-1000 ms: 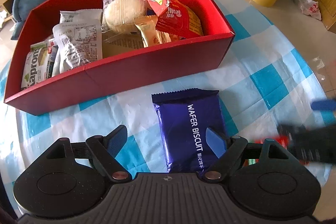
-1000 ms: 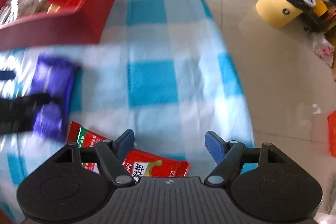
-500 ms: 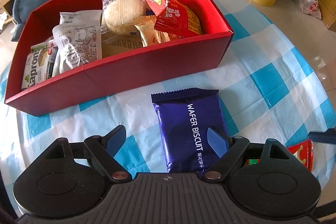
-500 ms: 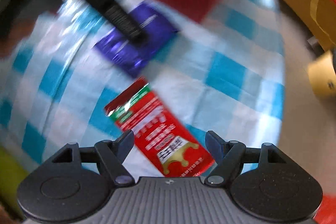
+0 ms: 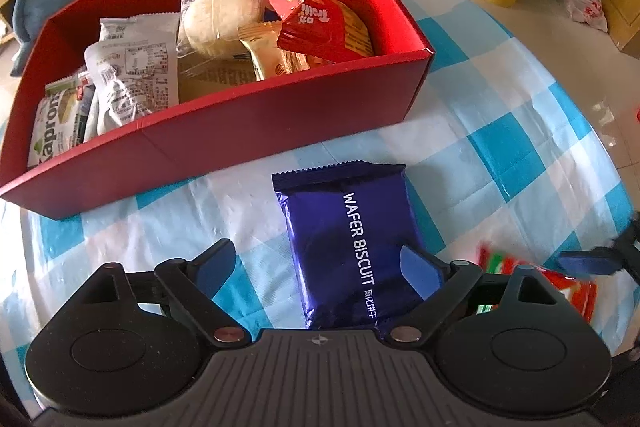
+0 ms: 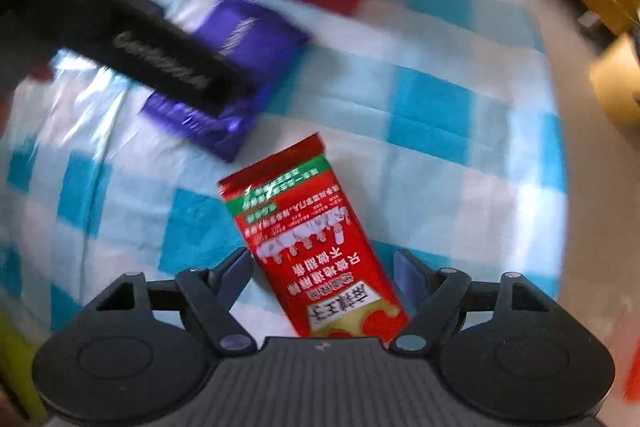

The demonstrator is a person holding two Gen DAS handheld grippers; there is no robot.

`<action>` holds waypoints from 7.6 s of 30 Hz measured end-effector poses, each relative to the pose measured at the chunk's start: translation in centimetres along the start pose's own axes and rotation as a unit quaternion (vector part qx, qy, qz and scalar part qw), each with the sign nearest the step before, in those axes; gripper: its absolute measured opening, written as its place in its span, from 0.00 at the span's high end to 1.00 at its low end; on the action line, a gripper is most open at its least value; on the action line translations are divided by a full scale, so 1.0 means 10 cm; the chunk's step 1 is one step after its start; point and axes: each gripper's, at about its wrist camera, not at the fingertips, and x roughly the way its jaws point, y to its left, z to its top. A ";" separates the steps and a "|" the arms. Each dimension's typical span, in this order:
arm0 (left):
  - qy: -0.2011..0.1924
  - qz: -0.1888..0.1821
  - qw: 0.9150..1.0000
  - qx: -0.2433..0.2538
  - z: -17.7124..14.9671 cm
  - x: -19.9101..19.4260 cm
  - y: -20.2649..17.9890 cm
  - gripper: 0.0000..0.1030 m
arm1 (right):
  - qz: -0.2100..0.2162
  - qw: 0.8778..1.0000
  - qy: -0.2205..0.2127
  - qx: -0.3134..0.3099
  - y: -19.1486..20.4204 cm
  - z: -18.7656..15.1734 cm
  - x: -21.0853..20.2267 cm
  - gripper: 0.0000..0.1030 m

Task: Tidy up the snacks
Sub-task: 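Grasp the blue wafer packet with the left tool while the right tool grasps the red packet, then carry the wafer packet in the left tool while the right tool carries the red packet, then lower the wafer packet into the box with the left tool while the right tool lowers the red packet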

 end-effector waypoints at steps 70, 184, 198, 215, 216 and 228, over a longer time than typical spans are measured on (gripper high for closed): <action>0.002 -0.005 1.000 0.024 -0.49 -0.06 0.19 0.27 | -0.019 0.989 -0.067 0.128 0.18 -0.14 -0.07 0.50; -0.137 0.029 0.987 -0.080 -0.03 -0.96 0.87 0.29 | -0.022 0.955 -0.262 0.138 0.24 0.86 -0.99 0.57; -0.154 0.051 0.982 -0.093 0.20 -0.97 1.05 0.29 | -0.023 0.948 -0.285 0.139 0.19 1.17 -1.03 0.57; -0.163 0.072 0.979 -0.095 0.45 -0.92 1.16 0.29 | -0.019 0.945 -0.296 0.137 0.15 1.52 -0.97 0.57; -0.163 0.073 0.979 -0.095 0.46 -0.92 1.16 0.29 | -0.019 0.945 -0.296 0.136 0.15 1.54 -0.96 0.57; -0.161 0.079 0.979 -0.099 0.59 -0.84 1.21 0.29 | -0.021 0.947 -0.293 0.131 0.16 1.70 -0.89 0.57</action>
